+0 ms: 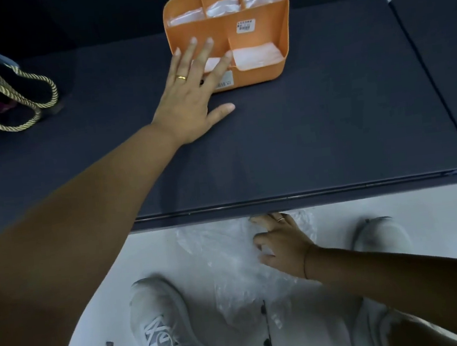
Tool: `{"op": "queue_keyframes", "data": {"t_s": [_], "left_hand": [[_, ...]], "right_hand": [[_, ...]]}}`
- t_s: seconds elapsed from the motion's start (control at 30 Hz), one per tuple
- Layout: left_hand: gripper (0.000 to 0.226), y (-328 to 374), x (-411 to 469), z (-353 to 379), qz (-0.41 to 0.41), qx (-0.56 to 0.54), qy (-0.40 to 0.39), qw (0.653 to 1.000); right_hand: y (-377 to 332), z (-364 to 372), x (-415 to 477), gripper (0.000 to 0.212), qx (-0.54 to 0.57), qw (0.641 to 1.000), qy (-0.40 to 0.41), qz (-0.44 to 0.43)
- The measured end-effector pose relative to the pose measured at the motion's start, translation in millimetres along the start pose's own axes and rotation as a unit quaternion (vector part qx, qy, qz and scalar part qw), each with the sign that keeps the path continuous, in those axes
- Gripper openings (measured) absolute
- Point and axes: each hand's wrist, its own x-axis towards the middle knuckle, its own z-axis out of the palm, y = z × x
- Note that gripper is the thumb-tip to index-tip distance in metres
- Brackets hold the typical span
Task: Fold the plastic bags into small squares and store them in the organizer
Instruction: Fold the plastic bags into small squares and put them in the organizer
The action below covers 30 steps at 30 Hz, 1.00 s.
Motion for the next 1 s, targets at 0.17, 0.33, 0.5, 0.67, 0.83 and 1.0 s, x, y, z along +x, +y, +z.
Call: {"op": "queue_keyframes", "data": {"t_s": [0.17,0.33,0.5,0.67,0.83,1.0], "left_hand": [[0.08,-7.5,4.6,-2.4,0.013,-0.01,-0.025,1.0],[0.078,-10.5,16.8,-11.4,-0.003,-0.045,-0.054,0.997],[0.057,16.9,9.1,-56.6,-0.17,-0.379,-0.073,0.907],[0.079,42.3,-47.8,-75.3,-0.164,-0.636,-0.176,0.733],[0.067,68.7,-68.1,-71.2,-0.175,-0.641,-0.136,0.735],[0.024,81.1,-71.8,-70.3,-0.287,-0.631,-0.05,0.719]], "right_hand": [[-18.7,-29.6,-9.5,0.018,0.109,0.986,0.12,-0.038],[-39.2,-110.1,-25.6,0.037,0.233,0.952,0.187,-0.063],[-1.0,-177.4,-3.5,0.042,0.355,0.888,0.292,0.019],[26.9,-190.2,8.2,0.025,0.477,0.835,0.252,0.11],[17.0,-191.3,13.4,0.028,0.666,0.704,0.146,0.2],[16.6,-193.3,-2.4,0.037,0.776,0.597,0.055,0.195]]}}
